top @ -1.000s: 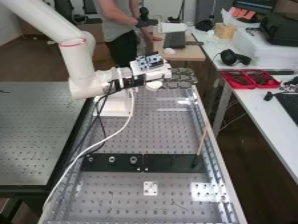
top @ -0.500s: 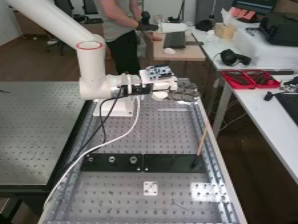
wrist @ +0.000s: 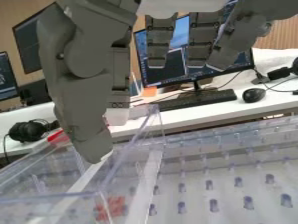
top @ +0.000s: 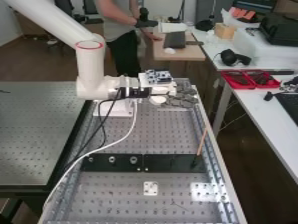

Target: Grab the pcb board and place it in the clear container

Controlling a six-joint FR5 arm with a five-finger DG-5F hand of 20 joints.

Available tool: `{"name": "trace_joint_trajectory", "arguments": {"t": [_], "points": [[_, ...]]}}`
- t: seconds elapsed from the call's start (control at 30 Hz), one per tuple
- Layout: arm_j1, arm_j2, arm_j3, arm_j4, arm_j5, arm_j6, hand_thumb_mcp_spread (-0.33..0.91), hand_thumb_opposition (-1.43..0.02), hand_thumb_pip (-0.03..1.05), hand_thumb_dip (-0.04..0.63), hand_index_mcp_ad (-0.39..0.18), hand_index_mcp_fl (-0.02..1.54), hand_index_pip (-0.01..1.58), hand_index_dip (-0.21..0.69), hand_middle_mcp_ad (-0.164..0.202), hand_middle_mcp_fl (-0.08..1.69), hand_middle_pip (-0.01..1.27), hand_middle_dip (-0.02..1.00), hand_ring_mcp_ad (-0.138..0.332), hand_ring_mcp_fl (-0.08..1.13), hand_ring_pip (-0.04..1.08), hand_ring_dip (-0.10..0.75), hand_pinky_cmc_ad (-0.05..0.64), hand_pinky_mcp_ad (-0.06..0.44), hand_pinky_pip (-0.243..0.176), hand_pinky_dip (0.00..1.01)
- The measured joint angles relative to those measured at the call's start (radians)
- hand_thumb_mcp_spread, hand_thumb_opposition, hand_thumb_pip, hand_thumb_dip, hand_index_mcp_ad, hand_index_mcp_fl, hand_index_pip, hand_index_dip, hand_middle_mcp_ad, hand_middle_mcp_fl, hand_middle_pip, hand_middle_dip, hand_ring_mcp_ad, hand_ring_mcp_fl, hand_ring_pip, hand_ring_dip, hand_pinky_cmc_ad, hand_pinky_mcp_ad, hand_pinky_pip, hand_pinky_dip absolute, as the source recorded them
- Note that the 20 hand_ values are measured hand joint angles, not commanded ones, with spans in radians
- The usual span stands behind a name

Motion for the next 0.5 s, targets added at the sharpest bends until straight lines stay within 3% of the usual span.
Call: {"name": "trace_joint_trajectory", "arguments": {"t": [0.3, 0.5], "points": [[-0.019, 0.139, -0.071, 0.068, 0.008, 0.029, 0.62, -0.85, 0.37, 0.267, -0.202, 0.21, 1.3, 0.22, 0.021, 0.0, 0.14, 0.16, 0.164, 0.04, 0.1, 0.082, 0.36, 0.141, -0.045, 0.2], [-0.058, 0.254, -0.122, 0.067, 0.03, 0.024, 0.59, -0.82, 0.37, 0.258, -0.188, 0.19, 1.28, 0.216, 0.019, 0.0, 0.14, 0.16, 0.169, 0.03, 0.1, 0.082, 0.358, 0.145, -0.045, 0.2]]}}
